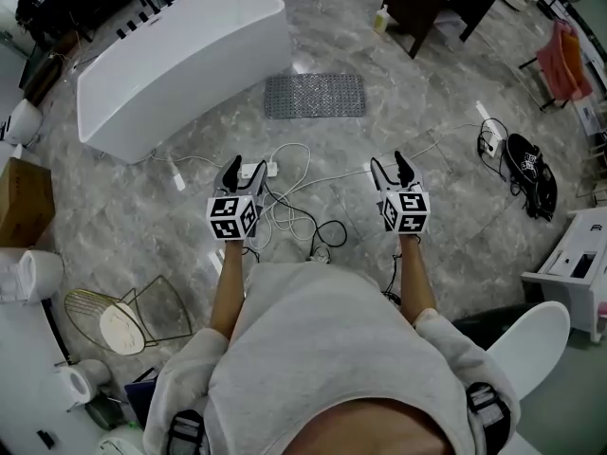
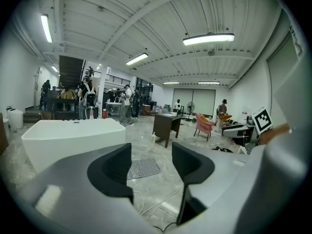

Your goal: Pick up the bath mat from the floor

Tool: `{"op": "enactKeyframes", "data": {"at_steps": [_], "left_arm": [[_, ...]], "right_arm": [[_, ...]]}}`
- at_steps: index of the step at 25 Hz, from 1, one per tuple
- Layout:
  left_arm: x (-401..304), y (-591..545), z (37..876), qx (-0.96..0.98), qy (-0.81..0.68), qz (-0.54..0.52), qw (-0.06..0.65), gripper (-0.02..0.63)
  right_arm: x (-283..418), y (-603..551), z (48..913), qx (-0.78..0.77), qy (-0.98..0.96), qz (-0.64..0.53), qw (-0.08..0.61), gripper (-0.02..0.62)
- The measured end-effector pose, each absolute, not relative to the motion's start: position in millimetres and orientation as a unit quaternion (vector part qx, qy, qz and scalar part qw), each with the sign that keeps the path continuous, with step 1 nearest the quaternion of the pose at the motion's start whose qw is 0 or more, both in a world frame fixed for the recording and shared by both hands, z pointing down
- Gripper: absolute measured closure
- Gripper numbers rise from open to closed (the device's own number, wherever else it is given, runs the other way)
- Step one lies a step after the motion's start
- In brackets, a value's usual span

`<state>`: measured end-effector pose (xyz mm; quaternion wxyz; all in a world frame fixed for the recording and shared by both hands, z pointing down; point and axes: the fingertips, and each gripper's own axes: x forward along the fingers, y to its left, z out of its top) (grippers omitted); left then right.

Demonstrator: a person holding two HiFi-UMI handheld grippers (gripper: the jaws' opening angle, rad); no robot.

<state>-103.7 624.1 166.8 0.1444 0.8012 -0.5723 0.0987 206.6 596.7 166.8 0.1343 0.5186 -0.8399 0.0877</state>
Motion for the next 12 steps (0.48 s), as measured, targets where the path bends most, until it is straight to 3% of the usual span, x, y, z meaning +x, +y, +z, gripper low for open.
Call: {"op": "enactKeyframes", "data": {"at_steps": [12], "left_arm": [[-96.9,597.9,172.6,0.805,-0.567,0.104,0.141,0.359]], "right_arm": [[211.8,576.3,175.4,0.518,-0.839,0.088,0.139,0.357]]}}
